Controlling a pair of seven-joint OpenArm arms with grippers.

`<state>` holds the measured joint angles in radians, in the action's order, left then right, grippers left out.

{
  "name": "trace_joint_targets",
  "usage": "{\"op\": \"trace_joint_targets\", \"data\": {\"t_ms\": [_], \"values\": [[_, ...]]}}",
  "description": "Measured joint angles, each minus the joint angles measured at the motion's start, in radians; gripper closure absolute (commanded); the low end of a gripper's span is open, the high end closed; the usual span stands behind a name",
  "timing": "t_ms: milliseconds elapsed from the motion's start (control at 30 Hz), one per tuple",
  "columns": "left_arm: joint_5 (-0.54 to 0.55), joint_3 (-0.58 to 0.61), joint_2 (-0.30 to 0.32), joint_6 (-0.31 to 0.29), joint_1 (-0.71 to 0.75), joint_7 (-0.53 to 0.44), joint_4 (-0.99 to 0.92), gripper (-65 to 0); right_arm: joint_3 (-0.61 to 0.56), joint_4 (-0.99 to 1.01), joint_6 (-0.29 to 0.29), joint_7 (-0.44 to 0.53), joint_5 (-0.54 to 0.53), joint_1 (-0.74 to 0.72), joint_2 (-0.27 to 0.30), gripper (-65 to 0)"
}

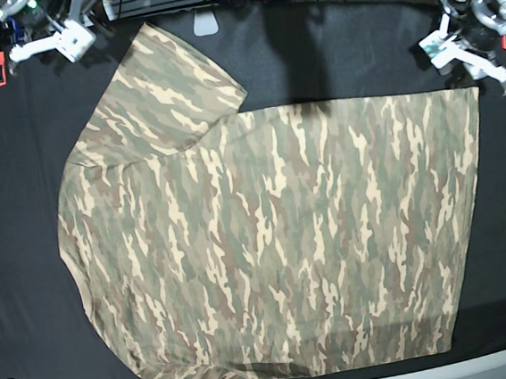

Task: Layout the t-shirt on the table in an organized manner, then fold the t-shirt properly
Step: 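Move both grippers down to the shirt's shoulder edges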

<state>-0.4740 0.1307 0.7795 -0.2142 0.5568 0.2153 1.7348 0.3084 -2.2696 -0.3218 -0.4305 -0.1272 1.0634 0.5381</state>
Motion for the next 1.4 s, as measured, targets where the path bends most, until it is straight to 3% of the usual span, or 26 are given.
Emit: {"op": "trace_joint_targets", "data": {"t_ms": [433, 667, 733, 867, 900, 1133, 1233, 1400], "values": [[-0.008, 0.171, 0.031, 0.030, -0.233, -0.034, -0.238, -19.7, 0.000, 0.000, 0.000, -0.021, 0.001, -0.060, 0.003, -26.2], [-0.032, 0.183, 0.055, 0.038, -0.268, -0.037, -0.291, -19.2, 0.000, 0.000, 0.000, -0.021, 0.000, -0.060, 0.002, -26.2], [-0.032, 0.183, 0.055, 0.033, -0.268, -0.065, -0.295, -16.2, 0.000, 0.000, 0.000, -0.021, 0.000, -0.060, 0.002, -26.2], [-0.032, 0.184, 0.055, 0.024, -0.263, -0.104, -0.298, 0.0, 0.000, 0.000, 0.000, -0.021, 0.001, -0.060, 0.002, -26.2], [-0.032, 0.184, 0.054, 0.024, -0.263, -0.104, -0.300, 0.0, 0.000, 0.000, 0.000, -0.021, 0.009, -0.060, 0.002, -26.2], [-0.032, 0.184, 0.055, 0.023, -0.263, -0.104, -0.299, 0.0, 0.000, 0.000, -0.031, -0.017, 0.231, -0.060, 0.006, -28.1], [-0.031, 0.184, 0.055, 0.023, -0.263, -0.106, -0.300, 0.0, 0.000, 0.000, -0.035, -0.016, 0.237, -0.060, 0.057, -28.0], [0.007, 0.183, 0.055, 0.023, -0.263, -0.108, -0.300, 0.0, -0.001, 0.002, -0.036, 0.044, 0.405, -0.060, 0.121, -28.0]]}}
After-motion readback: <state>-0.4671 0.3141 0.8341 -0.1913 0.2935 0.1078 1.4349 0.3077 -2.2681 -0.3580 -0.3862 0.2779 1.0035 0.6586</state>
